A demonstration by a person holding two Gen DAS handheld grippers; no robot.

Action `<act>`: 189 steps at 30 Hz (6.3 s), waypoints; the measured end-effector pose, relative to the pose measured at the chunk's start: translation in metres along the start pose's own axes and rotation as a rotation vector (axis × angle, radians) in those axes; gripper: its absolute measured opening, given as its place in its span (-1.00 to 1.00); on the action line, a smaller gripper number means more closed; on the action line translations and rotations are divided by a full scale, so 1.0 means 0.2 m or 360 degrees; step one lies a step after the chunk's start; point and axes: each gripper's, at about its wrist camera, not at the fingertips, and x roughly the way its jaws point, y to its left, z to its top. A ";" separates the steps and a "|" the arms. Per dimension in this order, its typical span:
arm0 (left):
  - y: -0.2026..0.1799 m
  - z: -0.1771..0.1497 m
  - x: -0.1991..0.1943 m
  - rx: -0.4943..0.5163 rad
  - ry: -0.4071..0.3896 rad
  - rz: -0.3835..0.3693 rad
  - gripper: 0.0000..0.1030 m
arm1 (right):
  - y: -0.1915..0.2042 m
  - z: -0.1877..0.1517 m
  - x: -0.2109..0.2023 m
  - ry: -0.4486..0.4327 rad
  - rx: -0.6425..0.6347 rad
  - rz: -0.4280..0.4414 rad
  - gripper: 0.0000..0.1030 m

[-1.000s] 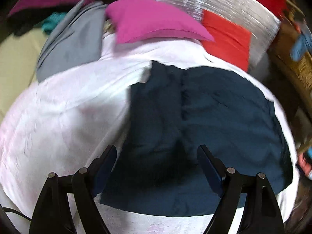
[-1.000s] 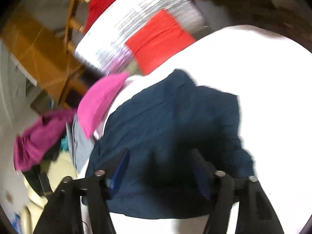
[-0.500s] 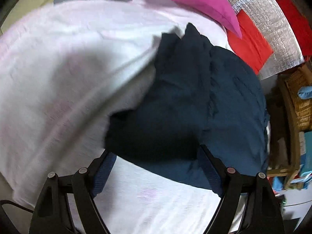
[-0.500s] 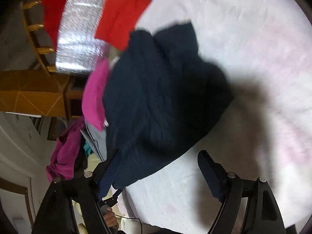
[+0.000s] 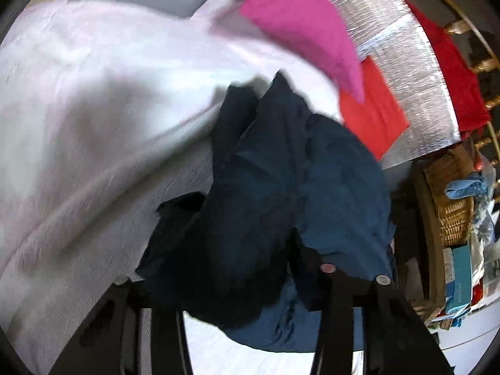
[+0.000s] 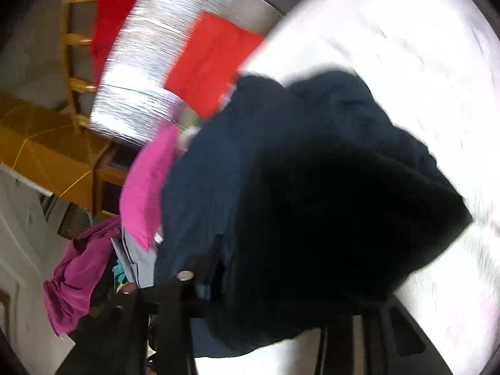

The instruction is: Fold large clothes

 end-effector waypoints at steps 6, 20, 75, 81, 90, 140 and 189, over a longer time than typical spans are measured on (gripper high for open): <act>0.03 -0.05 0.07 0.0015 0.0072 0.0185 0.32 | -0.11 0.02 0.12 0.0176 0.0120 -0.0165 -0.02; 0.09 -0.05 -0.24 0.0004 -0.0072 0.0252 0.58 | -0.30 0.17 -0.47 -0.0098 0.0230 -0.0297 0.57; -0.52 -0.30 -0.30 0.0996 -0.0617 0.0698 0.66 | 0.32 -0.06 0.03 0.0003 -0.0708 -0.0339 0.06; -0.54 -0.27 -0.24 0.0997 -0.0606 0.0720 0.66 | 0.31 -0.04 0.11 0.0032 -0.0705 -0.0320 0.06; -0.53 -0.20 -0.09 0.1010 -0.0523 0.0775 0.66 | 0.29 -0.02 0.21 0.0121 -0.0728 -0.0346 0.07; -0.41 0.35 0.18 0.0743 -0.0398 0.0789 0.81 | 0.84 0.38 1.01 0.0407 -0.0675 -0.0137 -0.16; -0.60 -0.02 -0.20 0.0947 -0.0637 0.0648 0.81 | 0.26 0.14 0.32 0.0197 -0.0853 -0.0742 0.13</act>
